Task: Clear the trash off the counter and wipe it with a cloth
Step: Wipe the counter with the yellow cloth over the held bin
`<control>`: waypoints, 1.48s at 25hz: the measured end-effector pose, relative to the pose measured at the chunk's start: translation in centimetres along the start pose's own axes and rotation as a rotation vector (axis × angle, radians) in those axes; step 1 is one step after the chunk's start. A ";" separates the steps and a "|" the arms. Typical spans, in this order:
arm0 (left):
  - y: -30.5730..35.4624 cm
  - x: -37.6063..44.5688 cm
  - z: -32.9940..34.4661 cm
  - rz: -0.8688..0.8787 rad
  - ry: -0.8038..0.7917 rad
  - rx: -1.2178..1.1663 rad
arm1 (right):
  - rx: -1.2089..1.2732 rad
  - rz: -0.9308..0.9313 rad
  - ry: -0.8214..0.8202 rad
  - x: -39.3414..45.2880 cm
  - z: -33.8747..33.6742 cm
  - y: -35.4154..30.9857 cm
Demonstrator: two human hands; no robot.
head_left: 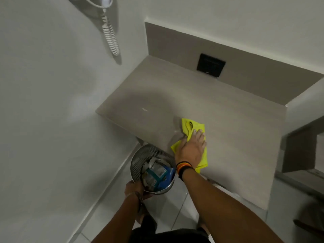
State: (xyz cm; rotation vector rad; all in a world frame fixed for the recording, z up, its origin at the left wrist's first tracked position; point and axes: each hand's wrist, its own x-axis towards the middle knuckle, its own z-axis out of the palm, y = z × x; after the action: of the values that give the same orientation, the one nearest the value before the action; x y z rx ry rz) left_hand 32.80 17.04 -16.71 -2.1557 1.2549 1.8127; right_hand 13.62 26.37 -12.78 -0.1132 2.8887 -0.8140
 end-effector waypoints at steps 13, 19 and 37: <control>6.5 7.0 -10.9 0.155 -0.025 0.121 | 0.182 -0.464 -0.506 -12.8 9.2 -10.4; 7.6 7.1 -8.5 0.056 -0.039 0.095 | 0.465 -0.286 -0.065 -6.9 0.9 -10.3; 9.7 4.5 -5.9 -0.057 0.133 -0.222 | -0.093 -0.842 -0.506 3.9 11.4 -18.2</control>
State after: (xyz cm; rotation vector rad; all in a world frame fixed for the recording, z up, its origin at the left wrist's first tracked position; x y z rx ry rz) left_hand 31.56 5.15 -14.51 -2.4367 1.0452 1.8947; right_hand 12.12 4.61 -13.32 -1.3810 2.3281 -0.6047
